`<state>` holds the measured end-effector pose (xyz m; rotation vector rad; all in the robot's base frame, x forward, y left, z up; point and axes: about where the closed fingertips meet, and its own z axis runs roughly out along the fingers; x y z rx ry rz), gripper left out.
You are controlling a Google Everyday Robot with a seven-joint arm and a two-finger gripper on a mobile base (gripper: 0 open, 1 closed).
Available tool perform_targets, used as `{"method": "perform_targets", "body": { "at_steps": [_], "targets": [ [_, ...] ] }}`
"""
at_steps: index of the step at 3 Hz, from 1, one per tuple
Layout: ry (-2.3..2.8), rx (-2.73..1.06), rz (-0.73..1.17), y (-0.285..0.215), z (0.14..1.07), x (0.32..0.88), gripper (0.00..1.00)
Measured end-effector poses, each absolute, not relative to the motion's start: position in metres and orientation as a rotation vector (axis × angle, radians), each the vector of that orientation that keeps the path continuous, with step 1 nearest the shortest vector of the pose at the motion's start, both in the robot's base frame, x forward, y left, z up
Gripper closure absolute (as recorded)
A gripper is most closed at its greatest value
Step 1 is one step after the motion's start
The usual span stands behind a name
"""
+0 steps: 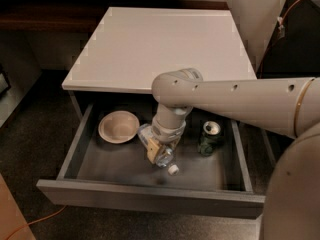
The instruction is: Pick blue plastic bottle from top drawer and place on counter
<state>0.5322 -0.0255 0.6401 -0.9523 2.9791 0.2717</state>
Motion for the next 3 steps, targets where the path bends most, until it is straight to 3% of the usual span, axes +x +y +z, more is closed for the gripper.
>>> {"method": "perform_targets", "body": {
  "at_steps": [1,3],
  "targets": [
    [2.925,-1.073,0.270,-0.022,0.666,0.524,0.99],
    [2.756,-1.415,0.353,0.014,0.730,0.479,1.00]
  ]
}}
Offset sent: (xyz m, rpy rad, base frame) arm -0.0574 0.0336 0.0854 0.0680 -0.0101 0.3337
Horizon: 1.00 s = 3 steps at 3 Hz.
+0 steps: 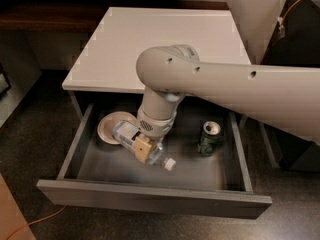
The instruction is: Pick blue plastic bottle from top drawer and place on counter
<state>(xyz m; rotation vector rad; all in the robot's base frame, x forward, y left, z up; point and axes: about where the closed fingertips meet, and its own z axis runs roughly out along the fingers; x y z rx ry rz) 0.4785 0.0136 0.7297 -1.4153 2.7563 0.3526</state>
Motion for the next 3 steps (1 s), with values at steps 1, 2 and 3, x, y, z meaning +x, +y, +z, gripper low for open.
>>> {"method": "perform_targets", "body": {
  "at_steps": [1,2,3],
  "targets": [
    [2.671,-1.504,0.372,0.027,0.757,0.467,1.00],
    [2.614,-1.558,0.380,0.036,0.776,0.461,1.00],
    [2.557,-1.591,0.375,0.030,0.812,0.474,1.00]
  ]
}}
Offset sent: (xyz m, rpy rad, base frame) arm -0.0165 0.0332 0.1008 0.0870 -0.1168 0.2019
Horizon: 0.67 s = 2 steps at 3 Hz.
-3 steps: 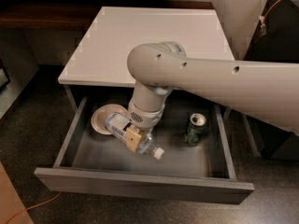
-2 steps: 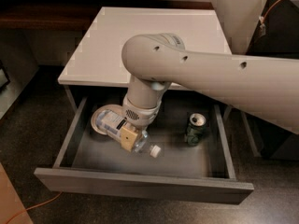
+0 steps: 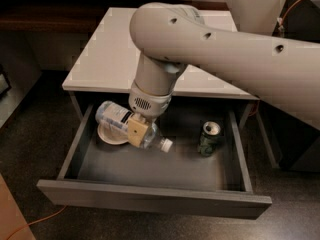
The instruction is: Pick blue plastic bottle from top drawer and place on counter
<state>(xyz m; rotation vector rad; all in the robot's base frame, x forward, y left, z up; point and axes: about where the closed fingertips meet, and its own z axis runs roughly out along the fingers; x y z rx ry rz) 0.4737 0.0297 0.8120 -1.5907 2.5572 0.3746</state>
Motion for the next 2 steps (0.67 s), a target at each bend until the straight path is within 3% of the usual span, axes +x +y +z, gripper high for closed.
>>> {"method": "perform_targets", "body": {
  "at_steps": [2],
  "targets": [
    [2.569,-1.533,0.394,0.000,0.842,0.514,1.00]
  ]
}}
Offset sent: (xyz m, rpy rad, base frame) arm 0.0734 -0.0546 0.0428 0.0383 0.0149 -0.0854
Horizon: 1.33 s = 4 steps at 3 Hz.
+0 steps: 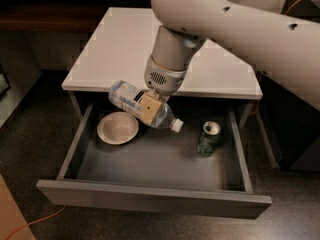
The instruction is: Pick blue plastic bottle from top drawer and place on counter
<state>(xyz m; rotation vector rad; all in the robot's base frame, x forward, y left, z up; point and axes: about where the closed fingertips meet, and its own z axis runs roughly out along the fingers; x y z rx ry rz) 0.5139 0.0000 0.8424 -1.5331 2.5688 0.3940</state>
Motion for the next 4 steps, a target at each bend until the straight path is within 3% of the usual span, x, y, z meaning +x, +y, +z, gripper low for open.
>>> {"method": "perform_targets", "body": {
  "at_steps": [4],
  "targets": [
    [2.656,-1.327,0.392,-0.018,0.869,0.570,1.00]
  ]
}}
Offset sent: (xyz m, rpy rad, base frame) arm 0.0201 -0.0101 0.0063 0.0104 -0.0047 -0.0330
